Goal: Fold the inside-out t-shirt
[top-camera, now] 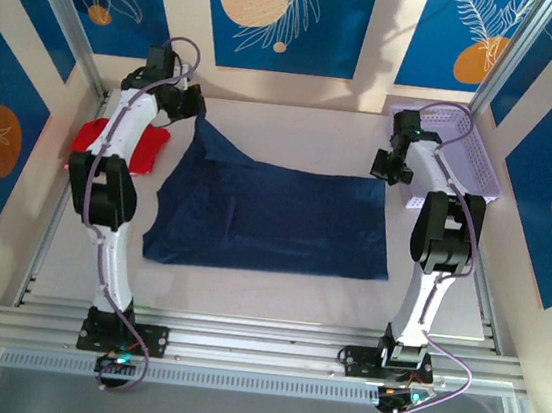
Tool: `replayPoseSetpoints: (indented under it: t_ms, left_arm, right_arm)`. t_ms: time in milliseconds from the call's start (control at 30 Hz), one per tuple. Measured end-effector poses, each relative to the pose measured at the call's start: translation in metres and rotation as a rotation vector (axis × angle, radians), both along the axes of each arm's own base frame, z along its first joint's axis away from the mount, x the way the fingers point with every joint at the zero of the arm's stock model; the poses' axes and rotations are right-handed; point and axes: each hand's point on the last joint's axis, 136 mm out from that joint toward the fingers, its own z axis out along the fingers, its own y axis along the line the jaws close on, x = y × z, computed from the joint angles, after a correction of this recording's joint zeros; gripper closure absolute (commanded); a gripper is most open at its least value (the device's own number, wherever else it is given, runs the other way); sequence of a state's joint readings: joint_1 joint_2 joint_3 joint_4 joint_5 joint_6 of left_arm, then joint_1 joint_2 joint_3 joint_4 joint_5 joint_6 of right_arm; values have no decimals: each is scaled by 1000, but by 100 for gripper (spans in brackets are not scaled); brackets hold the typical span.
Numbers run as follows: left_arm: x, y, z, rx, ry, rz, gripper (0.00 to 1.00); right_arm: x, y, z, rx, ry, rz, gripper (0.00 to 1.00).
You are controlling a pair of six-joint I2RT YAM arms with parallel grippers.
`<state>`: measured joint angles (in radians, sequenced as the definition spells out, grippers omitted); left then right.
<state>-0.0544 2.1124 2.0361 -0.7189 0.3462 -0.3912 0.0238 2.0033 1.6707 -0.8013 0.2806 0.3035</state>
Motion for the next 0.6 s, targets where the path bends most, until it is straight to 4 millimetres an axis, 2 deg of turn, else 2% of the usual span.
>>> replayPoseSetpoints:
  t_ms: [333, 600]
  left_arm:
    - [-81, 8, 9, 17, 55, 22, 100]
    - [-126, 9, 28, -17, 60, 47, 100]
  right_arm:
    - [-37, -7, 4, 1, 19, -12, 100]
    - [-54, -11, 10, 17, 19, -23, 100]
